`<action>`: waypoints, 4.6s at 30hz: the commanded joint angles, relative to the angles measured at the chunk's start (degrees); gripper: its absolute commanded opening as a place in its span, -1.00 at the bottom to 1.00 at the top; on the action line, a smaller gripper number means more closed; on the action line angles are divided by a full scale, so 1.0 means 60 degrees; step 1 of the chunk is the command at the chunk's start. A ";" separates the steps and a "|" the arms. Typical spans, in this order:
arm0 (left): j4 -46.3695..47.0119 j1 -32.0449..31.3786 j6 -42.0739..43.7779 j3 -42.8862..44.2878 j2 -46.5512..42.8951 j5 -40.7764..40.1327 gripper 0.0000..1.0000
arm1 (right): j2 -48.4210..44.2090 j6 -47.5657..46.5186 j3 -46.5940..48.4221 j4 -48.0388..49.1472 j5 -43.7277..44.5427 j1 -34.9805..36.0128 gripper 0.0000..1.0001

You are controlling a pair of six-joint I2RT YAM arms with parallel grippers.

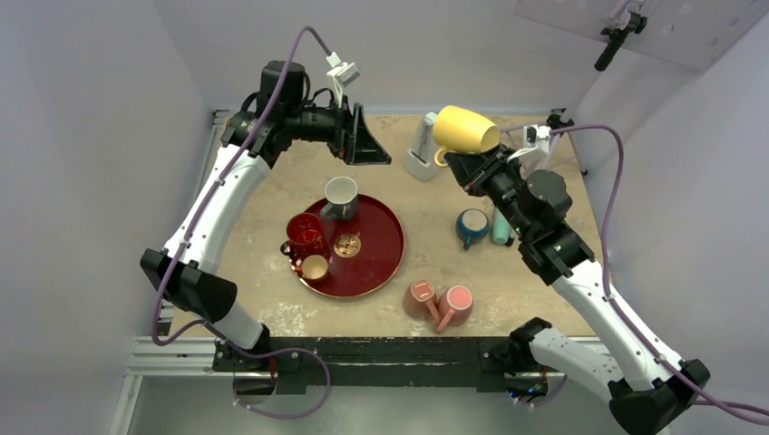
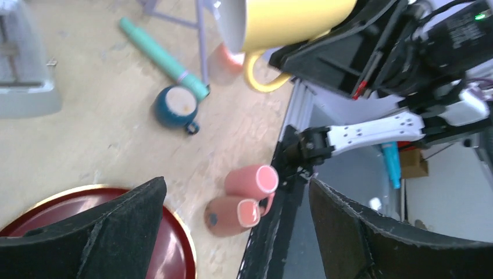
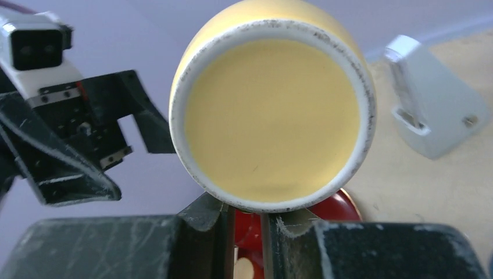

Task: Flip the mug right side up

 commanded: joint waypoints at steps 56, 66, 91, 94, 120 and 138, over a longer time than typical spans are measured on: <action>-0.3980 -0.3212 0.6330 0.0926 0.4464 -0.8381 -1.00 | 0.1408 -0.1255 -0.0331 -0.4646 0.2792 -0.0970 0.56; -0.2934 -0.3200 0.6705 0.0170 0.4537 -0.8171 -1.00 | 0.2311 -0.0796 -0.1535 -0.3644 0.2234 -0.1169 0.42; -0.4029 -0.3163 0.6280 0.1270 0.3819 -0.6951 0.02 | 0.4982 -0.0438 -0.1936 -0.2423 0.2775 -0.1147 -0.18; -0.4266 -0.3151 0.6112 0.1249 0.3434 -0.6513 0.03 | 0.5225 -0.0482 -0.1938 -0.2272 0.2818 -0.1147 -0.63; 0.0181 -0.0967 -0.0475 0.1290 0.0763 0.0188 0.80 | 0.0661 0.0903 -0.1435 0.3651 -0.3543 -0.1129 -1.00; 0.2770 -0.1334 -0.3245 0.1671 0.1592 0.1152 0.33 | 0.1334 0.1934 -0.1085 0.5301 -0.4335 -0.0449 -1.00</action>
